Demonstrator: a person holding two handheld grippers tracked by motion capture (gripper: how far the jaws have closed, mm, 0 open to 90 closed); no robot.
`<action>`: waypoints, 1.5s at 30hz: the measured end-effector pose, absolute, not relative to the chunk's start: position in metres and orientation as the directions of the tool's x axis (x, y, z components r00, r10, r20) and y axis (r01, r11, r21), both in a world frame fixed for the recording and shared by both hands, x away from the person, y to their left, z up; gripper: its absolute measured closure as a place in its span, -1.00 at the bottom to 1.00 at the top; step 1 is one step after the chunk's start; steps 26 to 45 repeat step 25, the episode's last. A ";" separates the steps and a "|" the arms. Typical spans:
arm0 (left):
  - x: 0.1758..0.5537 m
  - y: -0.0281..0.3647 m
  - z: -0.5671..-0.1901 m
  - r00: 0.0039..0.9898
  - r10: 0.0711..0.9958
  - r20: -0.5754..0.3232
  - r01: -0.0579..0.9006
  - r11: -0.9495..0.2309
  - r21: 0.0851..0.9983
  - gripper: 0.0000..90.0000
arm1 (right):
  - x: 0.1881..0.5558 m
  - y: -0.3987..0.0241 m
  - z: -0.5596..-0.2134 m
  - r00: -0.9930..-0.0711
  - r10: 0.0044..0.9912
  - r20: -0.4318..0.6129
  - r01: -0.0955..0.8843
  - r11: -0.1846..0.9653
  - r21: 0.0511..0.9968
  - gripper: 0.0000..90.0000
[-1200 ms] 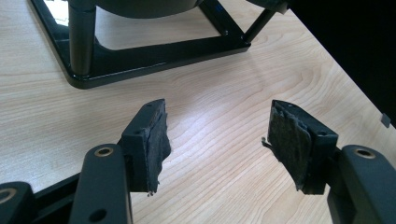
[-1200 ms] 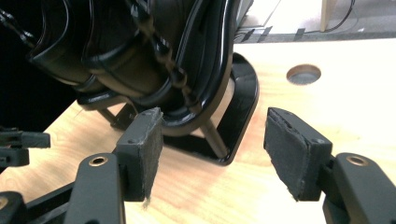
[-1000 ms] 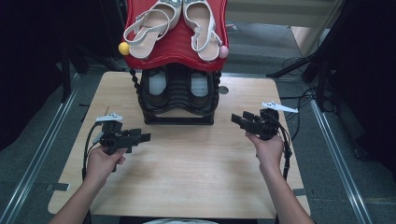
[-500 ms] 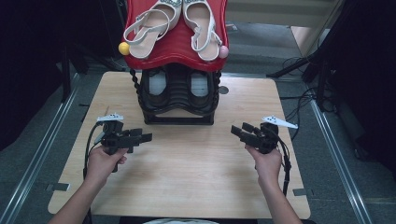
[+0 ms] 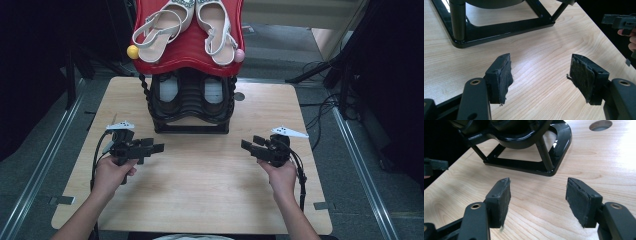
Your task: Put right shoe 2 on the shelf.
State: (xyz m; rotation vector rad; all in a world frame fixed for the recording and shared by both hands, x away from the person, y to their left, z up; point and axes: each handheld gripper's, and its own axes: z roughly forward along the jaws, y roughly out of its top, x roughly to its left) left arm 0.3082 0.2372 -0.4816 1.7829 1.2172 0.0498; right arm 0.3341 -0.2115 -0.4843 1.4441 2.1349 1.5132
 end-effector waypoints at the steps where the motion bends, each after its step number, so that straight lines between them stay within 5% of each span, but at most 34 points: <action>1: 0.308 0.237 -0.482 0.504 0.745 -0.438 0.705 -0.061 0.707 -0.24 | 0.334 -0.212 -0.485 -0.522 0.766 0.376 0.610 0.026 0.792 -0.16; 45: 0.315 0.224 -0.494 0.493 0.759 -0.425 0.751 -0.124 0.649 -0.36 | 0.341 -0.195 -0.499 -0.541 0.791 0.284 0.619 0.146 0.771 -0.28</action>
